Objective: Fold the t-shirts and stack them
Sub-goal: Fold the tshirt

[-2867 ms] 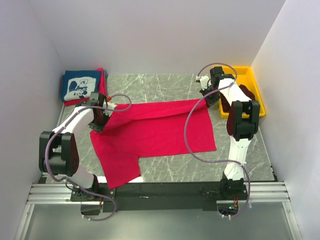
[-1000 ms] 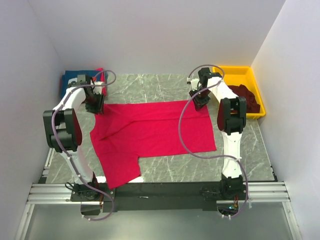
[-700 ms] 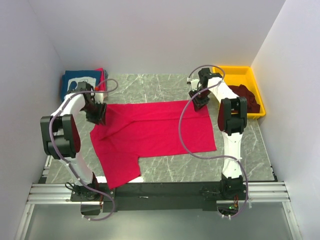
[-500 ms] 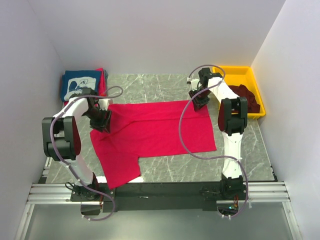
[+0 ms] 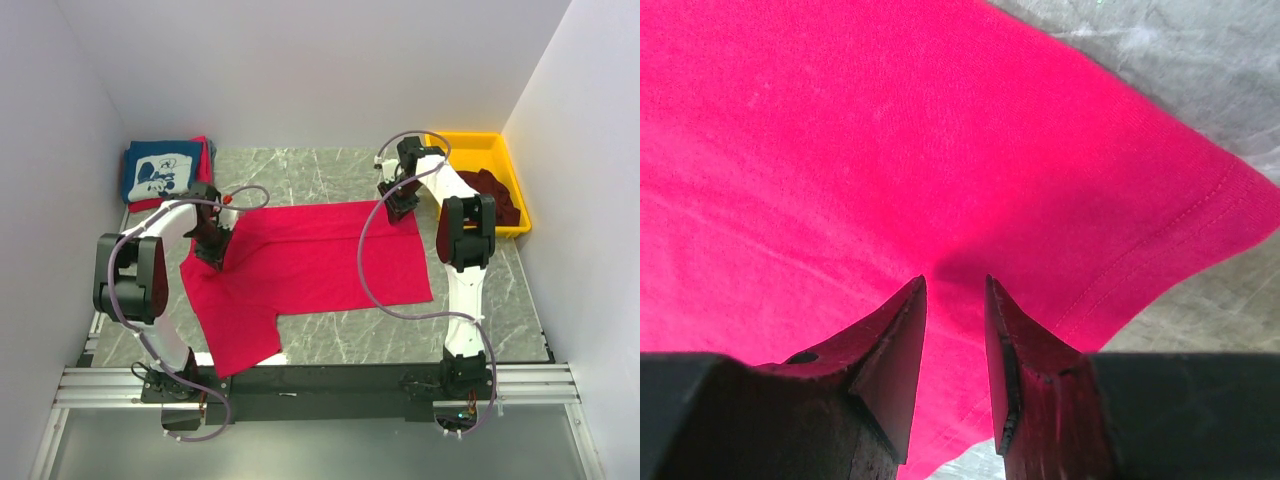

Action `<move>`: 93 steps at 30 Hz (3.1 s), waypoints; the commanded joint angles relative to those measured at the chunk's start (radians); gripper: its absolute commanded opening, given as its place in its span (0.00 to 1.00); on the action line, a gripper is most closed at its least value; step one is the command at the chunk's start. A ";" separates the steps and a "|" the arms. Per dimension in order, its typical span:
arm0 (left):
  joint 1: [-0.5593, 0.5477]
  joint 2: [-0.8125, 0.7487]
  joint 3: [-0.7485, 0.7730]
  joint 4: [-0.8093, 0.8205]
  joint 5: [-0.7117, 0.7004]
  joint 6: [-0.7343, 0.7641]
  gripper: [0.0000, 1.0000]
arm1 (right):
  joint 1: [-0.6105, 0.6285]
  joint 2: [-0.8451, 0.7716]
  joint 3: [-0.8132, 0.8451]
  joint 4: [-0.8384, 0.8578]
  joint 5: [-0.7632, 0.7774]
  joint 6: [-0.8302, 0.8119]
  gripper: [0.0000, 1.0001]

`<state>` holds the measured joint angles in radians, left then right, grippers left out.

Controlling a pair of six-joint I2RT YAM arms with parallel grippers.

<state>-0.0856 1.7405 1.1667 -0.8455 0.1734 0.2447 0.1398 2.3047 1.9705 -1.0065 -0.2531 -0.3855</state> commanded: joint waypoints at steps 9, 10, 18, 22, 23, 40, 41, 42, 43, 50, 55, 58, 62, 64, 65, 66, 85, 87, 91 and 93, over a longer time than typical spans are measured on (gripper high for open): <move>-0.089 -0.088 0.091 -0.151 0.014 -0.019 0.01 | 0.006 -0.071 0.004 -0.006 0.000 -0.001 0.37; -0.094 -0.090 0.091 -0.159 0.020 -0.021 0.01 | 0.004 -0.070 0.005 -0.007 0.000 -0.001 0.37; -0.102 -0.078 0.059 -0.182 0.038 -0.032 0.01 | 0.006 -0.074 -0.009 -0.006 -0.003 0.000 0.37; -0.097 -0.076 0.063 -0.190 0.080 -0.009 0.26 | 0.006 -0.076 -0.005 -0.006 -0.003 -0.001 0.37; -0.091 -0.087 0.083 -0.188 0.089 -0.004 0.35 | 0.004 -0.076 -0.004 -0.007 -0.003 -0.001 0.37; 0.081 0.205 0.407 -0.135 0.337 -0.081 0.47 | 0.003 -0.070 0.001 0.046 0.026 0.037 0.29; 0.081 0.212 0.395 -0.129 0.339 -0.084 0.49 | 0.004 -0.071 -0.004 0.048 0.026 0.036 0.29; 0.081 0.215 0.384 -0.115 0.334 -0.085 0.50 | 0.004 -0.076 -0.005 0.048 0.025 0.034 0.29; 0.080 0.217 0.361 -0.106 0.331 -0.087 0.54 | 0.004 -0.077 -0.007 0.045 0.026 0.033 0.29; 0.064 0.235 0.295 -0.046 0.290 -0.099 0.57 | 0.006 -0.071 0.002 0.034 0.021 0.033 0.29; 0.021 0.242 0.271 -0.049 0.313 -0.081 0.40 | 0.004 -0.056 0.030 0.019 0.025 0.030 0.29; -0.026 0.187 0.263 -0.076 0.353 -0.058 0.28 | 0.003 -0.056 0.030 0.014 0.035 0.023 0.29; -0.089 0.120 0.248 -0.135 0.406 -0.006 0.19 | -0.005 -0.068 0.021 0.025 0.040 0.019 0.29; -0.094 0.100 0.248 -0.152 0.410 -0.002 0.22 | -0.008 -0.067 0.031 0.017 0.040 0.019 0.29; -0.085 0.074 0.245 -0.133 0.388 -0.019 0.27 | -0.011 -0.065 0.036 0.014 0.038 0.020 0.29; -0.059 0.065 0.240 -0.092 0.329 -0.037 0.34 | -0.012 -0.064 0.039 0.009 0.035 0.022 0.29; 0.040 0.292 0.355 -0.040 0.222 -0.085 0.73 | -0.040 -0.100 0.008 -0.014 0.018 0.045 0.33; 0.035 0.284 0.358 -0.053 0.282 -0.079 0.70 | -0.043 -0.100 0.013 -0.018 0.020 0.043 0.33; -0.023 0.196 0.329 -0.084 0.337 -0.041 0.61 | -0.045 -0.097 0.021 -0.017 0.021 0.040 0.33; -0.077 0.173 0.298 -0.104 0.360 -0.027 0.57 | -0.045 -0.088 0.033 -0.026 0.021 0.040 0.33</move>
<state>-0.0811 2.0136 1.4849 -0.9092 0.4423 0.1795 0.1001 2.2799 1.9709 -1.0153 -0.2295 -0.3519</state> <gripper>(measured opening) 0.588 0.329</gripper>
